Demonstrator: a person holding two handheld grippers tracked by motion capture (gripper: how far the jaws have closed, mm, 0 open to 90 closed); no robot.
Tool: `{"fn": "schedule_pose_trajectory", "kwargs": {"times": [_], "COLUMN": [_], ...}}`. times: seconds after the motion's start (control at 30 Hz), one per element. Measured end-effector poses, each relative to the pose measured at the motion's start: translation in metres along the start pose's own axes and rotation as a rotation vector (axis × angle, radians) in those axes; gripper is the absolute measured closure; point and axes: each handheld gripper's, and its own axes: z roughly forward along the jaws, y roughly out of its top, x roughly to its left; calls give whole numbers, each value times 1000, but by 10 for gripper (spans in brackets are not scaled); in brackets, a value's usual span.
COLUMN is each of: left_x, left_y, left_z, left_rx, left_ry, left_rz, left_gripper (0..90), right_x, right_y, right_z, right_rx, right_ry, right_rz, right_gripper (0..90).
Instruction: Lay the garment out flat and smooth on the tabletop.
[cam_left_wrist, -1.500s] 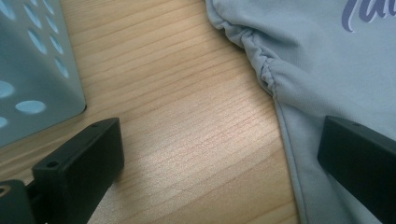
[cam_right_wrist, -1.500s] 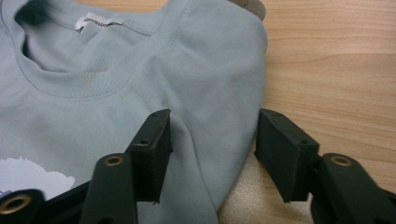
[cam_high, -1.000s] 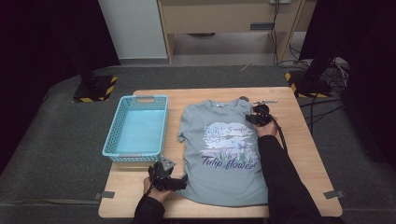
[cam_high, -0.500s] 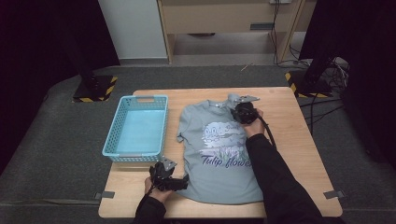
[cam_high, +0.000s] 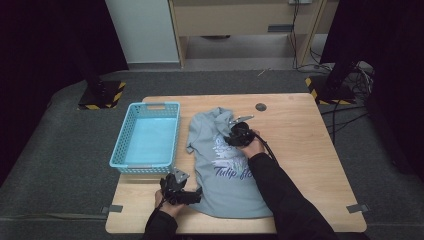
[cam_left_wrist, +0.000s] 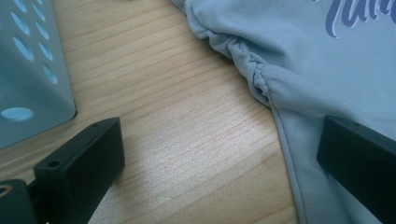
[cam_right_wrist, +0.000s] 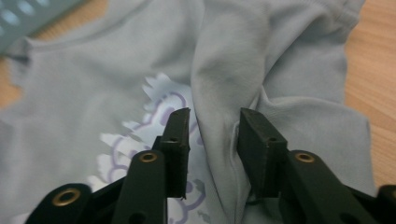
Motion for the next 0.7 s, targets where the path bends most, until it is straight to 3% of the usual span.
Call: {"fn": "schedule_pose_trajectory", "kwargs": {"times": [0.13, 0.23, 0.3, 0.43, 0.7], "left_x": [0, 0, -1, -1, 0], "left_y": [0, 0, 0, 0, 0], "left_z": [0, 0, 0, 0, 1], "left_rx": [2, 1, 0, -2, -4], "left_ry": [0, 0, 0, -1, -3], "left_rz": [1, 0, 1, 0, 3], "left_gripper": [0, 0, 0, 0, 0], "right_x": [-7, -16, -22, -34, -48], "right_y": [11, 18, 20, 16, 4], "right_z": [-21, -33, -35, -31, -16], "right_rx": [-98, -144, -146, -124, -60], "right_ry": [36, -7, -59, -103, -135], "right_rz": [58, 70, 51, 59, 96], "right_gripper": [569, 544, 544, 545, 523]}}
